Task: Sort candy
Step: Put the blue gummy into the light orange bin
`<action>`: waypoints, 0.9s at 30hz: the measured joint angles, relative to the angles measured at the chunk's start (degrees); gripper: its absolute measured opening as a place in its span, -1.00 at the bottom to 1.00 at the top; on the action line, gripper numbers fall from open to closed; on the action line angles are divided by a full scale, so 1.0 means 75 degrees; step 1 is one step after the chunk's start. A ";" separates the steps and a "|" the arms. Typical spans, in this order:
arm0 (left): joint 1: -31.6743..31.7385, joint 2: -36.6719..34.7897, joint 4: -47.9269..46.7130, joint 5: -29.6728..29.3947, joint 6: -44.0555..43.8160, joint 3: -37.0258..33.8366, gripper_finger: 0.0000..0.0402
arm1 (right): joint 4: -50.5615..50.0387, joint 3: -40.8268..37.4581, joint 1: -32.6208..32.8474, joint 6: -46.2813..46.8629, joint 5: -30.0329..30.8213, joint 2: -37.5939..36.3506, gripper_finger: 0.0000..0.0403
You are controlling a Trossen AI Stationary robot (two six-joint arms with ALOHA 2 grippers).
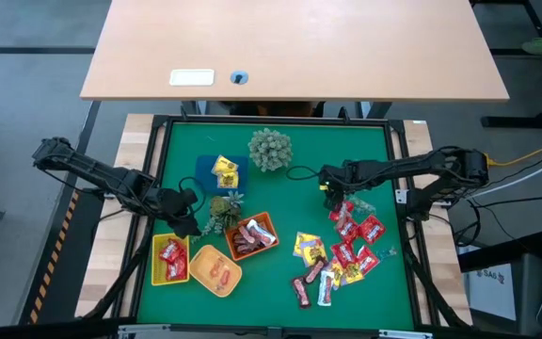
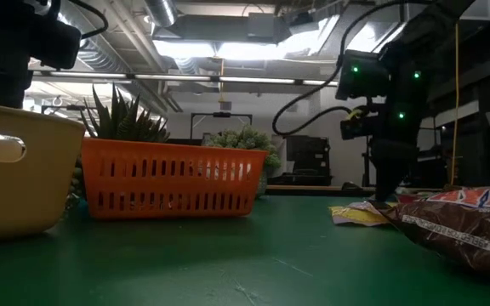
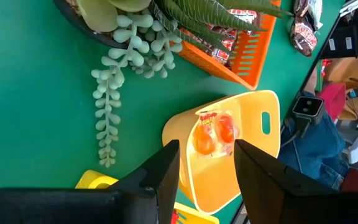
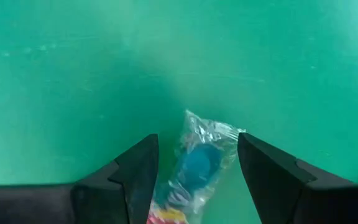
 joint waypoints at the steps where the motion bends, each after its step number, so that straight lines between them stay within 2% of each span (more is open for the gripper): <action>1: 0.0000 0.0000 0.0000 0.0000 0.0000 0.0000 -0.31 | 0.0072 -0.0050 0.0000 0.0000 -0.0005 0.0000 0.10; 10: 0.0000 0.0000 0.0002 -0.0050 -0.0003 0.0000 -0.32 | 0.0276 -0.0215 0.0000 -0.0021 -0.0240 -0.0015 0.04; 16: 0.0000 0.0000 0.0074 -0.0657 0.0000 0.0000 -0.32 | 0.0292 -0.0220 0.0000 -0.0051 -0.0423 -0.0009 -0.29; 22: 0.0000 0.0000 0.0228 -0.0785 0.0040 -0.0006 -0.32 | 0.0332 -0.0229 0.0003 -0.0058 -0.0475 -0.0006 -0.59; 27: -0.0003 0.0003 0.0558 -0.0924 0.0617 -0.0006 -0.32 | 0.0486 -0.0239 0.0000 -0.0072 -0.0763 -0.0003 -0.77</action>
